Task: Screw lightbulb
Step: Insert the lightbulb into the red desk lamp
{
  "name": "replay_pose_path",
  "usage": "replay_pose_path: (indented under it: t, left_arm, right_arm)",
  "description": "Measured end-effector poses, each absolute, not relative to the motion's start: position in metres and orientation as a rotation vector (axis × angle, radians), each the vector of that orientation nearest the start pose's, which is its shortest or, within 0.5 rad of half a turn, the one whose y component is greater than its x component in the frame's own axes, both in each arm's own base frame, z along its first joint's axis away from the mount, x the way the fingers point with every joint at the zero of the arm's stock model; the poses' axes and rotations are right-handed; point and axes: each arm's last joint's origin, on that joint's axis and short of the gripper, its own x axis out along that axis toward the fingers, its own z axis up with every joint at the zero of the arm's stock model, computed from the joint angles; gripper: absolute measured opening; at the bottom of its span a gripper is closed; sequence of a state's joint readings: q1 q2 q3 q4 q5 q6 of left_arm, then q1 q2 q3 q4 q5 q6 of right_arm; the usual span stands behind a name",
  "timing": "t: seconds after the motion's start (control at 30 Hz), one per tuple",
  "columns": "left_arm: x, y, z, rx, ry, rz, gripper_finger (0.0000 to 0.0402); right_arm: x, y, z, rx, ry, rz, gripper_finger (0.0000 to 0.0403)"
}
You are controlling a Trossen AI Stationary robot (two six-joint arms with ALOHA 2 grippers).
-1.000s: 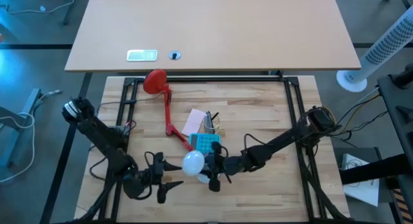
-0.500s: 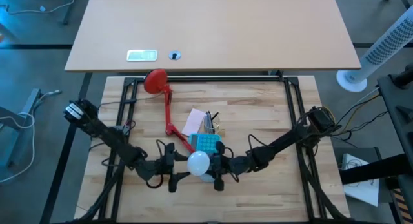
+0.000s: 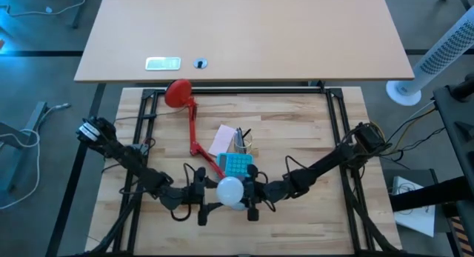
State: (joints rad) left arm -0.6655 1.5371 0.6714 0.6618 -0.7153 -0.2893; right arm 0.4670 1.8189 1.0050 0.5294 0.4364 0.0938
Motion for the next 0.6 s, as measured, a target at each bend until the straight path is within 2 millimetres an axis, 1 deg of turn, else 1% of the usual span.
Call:
replay_pose_path:
  t: [0.17, 0.3, 0.5, 0.6]
  left_arm:
    - [0.252, -0.174, 0.202, -0.179, 0.158, 0.047, 0.0252]
    - [0.250, -0.174, 0.196, -0.191, 0.199, 0.056, 0.0252]
    - [0.250, -0.173, 0.195, -0.184, 0.207, 0.059, 0.0252]
    - [0.251, -0.172, 0.195, -0.185, 0.206, 0.065, 0.0252]
  right_arm:
    - [0.348, 0.167, 0.194, -0.053, 0.284, 0.029, 0.0159]
    - [0.347, 0.167, 0.191, -0.072, 0.327, 0.033, 0.0159]
    - [0.343, 0.167, 0.199, -0.088, 0.381, 0.051, 0.0160]
    - [0.339, 0.167, 0.207, -0.085, 0.376, 0.057, 0.0160]
